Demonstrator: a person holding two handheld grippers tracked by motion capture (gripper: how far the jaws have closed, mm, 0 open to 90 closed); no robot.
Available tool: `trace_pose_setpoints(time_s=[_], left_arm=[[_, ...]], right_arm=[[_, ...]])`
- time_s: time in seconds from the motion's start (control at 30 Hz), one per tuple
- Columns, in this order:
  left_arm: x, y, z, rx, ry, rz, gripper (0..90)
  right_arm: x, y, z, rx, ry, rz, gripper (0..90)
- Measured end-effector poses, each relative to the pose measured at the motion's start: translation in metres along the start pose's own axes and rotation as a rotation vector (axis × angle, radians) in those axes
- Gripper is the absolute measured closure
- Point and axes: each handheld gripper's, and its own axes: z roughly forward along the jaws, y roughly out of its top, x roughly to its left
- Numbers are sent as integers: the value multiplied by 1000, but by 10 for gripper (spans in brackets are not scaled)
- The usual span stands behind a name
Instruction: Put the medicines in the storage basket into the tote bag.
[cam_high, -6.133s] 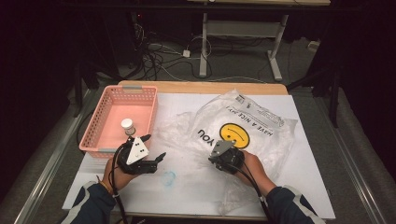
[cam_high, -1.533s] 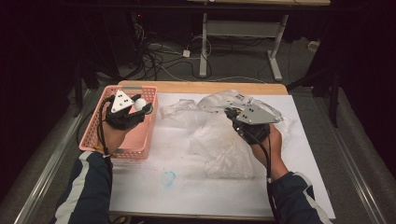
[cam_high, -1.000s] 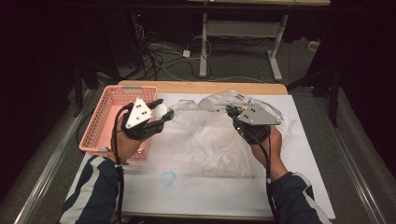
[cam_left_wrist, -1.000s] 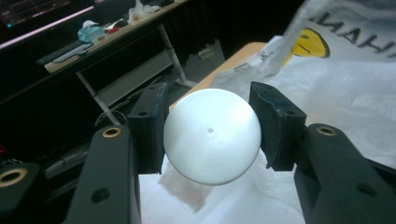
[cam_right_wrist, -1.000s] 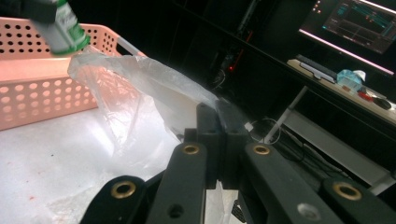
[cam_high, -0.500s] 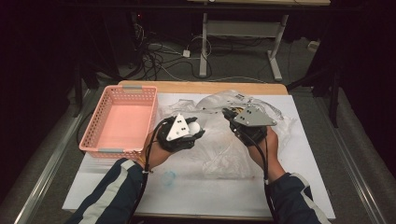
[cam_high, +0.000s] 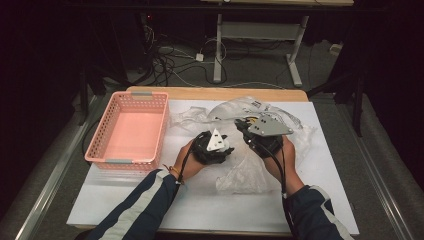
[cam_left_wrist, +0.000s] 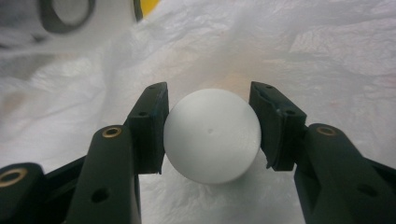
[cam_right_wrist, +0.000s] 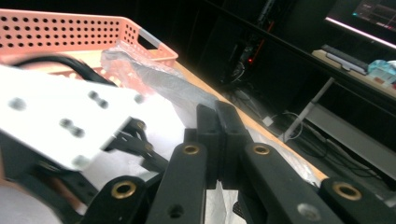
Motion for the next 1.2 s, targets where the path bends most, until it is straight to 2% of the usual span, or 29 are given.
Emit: trace_pose_setpoints(time_s=[0.03, 0.1, 0.17, 0.33, 0.37, 0.47, 0.53, 0.6, 0.7, 0.73, 0.77, 0.83, 1.0, 1.1, 1.13, 1.17, 1.2], left_arm=[[1, -1, 4, 9, -9, 4, 481], [-1, -3, 11, 6, -11, -19, 480], [-1, -4, 15, -15, -10, -38, 479], [-1, -2, 14, -17, 12, -35, 463], [-1, -1, 11, -27, 18, -41, 422], [1, 3, -1, -43, 49, -47, 363], [0, 5, -9, -55, 39, -43, 340], [-2, 7, -20, -43, 39, -2, 339], [-5, 9, -42, -37, 68, 53, 313], [-5, 8, -52, -52, 77, 61, 313], [-4, 7, -62, -71, 74, 48, 312], [-1, 2, -81, -93, 95, 33, 265], [11, -6, -116, -147, 179, -3, 264], [21, -7, -119, -154, 228, -28, 259], [24, -6, -117, -141, 260, -34, 205], [28, -6, -114, -125, 266, -33, 172], [33, -5, -111, -105, 253, -51, 176]], right_arm=[[0, 0, 0, 0, 3, 3, 900], [0, -1, 0, 5, 7, 6, 900], [0, -1, 2, 13, 6, 4, 900], [0, -2, 3, 23, 5, -1, 900], [0, -3, 2, 23, 3, -1, 900], [-1, -3, 2, 27, 0, 3, 900], [-2, -4, 3, 34, 3, 3, 900], [-2, -5, 2, 39, 1, 0, 900], [-4, -7, 2, 50, 0, -3, 900], [-4, -8, 2, 55, 2, -1, 900], [-4, -8, 1, 59, 4, -1, 900], [-6, -10, 0, 71, 10, -4, 900], [-10, -16, -4, 92, 23, 7, 900], [-10, -19, -7, 107, 33, 5, 900], [-10, -20, -8, 110, 41, 6, 900], [-10, -21, -9, 116, 49, 8, 900], [-10, -22, -11, 120, 55, 5, 900]])
